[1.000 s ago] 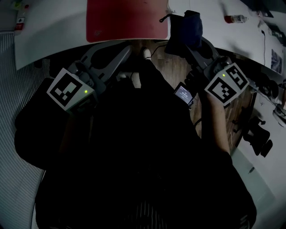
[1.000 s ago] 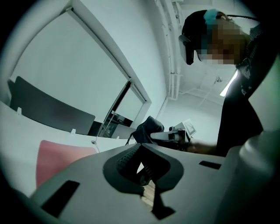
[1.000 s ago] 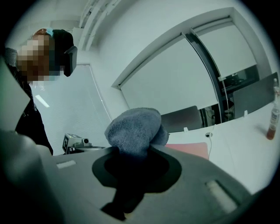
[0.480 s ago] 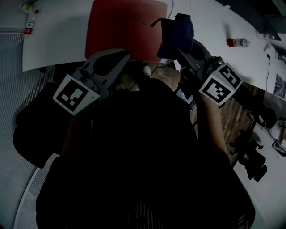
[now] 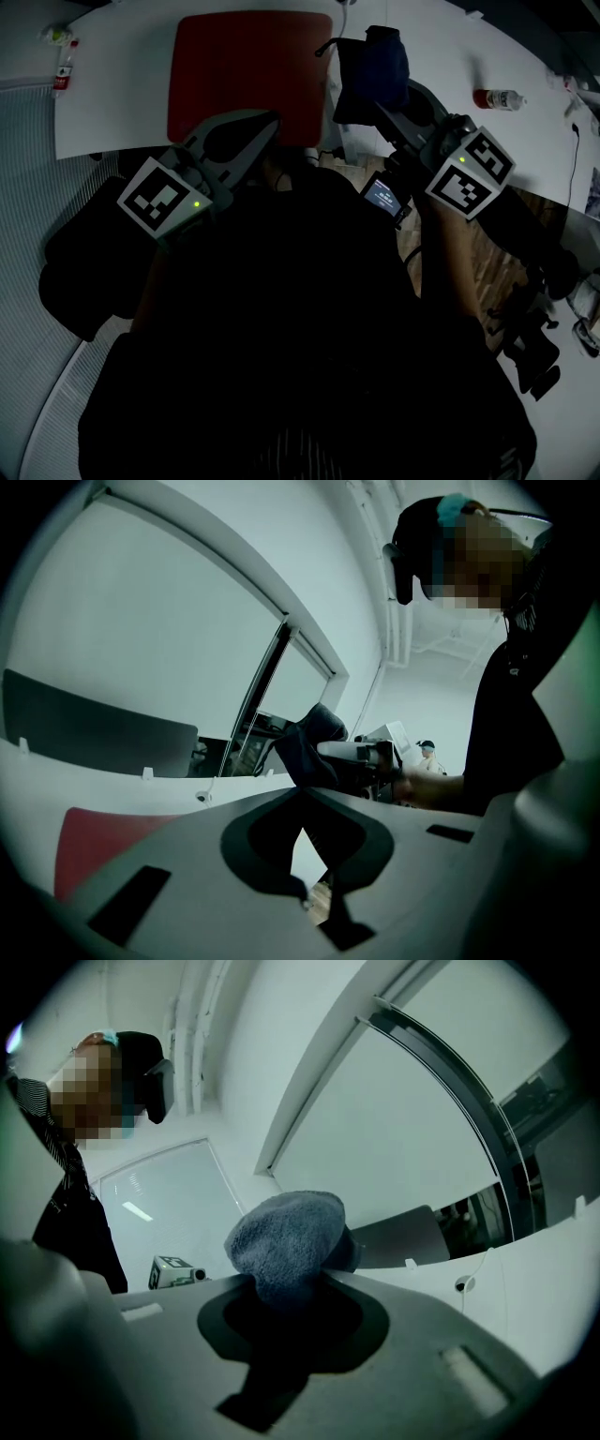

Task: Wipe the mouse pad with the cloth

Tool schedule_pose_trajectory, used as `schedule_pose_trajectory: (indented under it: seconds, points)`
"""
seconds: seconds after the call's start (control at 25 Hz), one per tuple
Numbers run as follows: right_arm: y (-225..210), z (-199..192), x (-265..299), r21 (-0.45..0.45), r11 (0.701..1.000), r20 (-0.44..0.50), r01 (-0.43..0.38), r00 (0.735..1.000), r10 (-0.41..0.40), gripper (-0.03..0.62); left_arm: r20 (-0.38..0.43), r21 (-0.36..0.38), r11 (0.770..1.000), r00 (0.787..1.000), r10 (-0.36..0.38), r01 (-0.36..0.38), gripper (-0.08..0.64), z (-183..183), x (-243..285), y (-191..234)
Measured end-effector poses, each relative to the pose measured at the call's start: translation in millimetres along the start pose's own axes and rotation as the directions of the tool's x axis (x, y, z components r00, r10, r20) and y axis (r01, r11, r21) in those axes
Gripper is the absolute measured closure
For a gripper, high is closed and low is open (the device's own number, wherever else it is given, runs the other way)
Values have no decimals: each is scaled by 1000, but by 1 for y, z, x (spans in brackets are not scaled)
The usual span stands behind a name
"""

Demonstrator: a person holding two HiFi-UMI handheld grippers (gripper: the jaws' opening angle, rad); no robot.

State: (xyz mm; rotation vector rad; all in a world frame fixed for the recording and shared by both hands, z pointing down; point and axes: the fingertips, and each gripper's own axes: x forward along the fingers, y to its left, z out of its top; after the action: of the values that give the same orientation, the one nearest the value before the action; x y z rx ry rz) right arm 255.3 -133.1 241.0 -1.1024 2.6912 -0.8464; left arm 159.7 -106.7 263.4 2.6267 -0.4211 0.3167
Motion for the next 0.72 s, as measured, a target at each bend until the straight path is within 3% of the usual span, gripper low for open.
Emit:
schedule_pose_trajectory:
  seconds: [0.12, 0.36, 0.52, 0.72]
  points:
    - [-14, 0, -8, 20, 999, -4, -42, 999, 42, 522, -25, -9, 1000, 999, 20, -20, 552, 2, 18, -3]
    - [-13, -20, 0, -34, 986, -125, -162, 980, 156, 522, -58, -15, 999, 997, 41, -42, 552, 6, 36, -6]
    - [-18, -23, 12, -9, 986, -118, -166, 979, 164, 522, -73, -25, 999, 996, 45, -47, 552, 4, 36, 5]
    - [-23, -28, 27, -18, 993, -130, -115, 985, 112, 522, -87, -46, 999, 996, 0, -4, 552, -5, 37, 30]
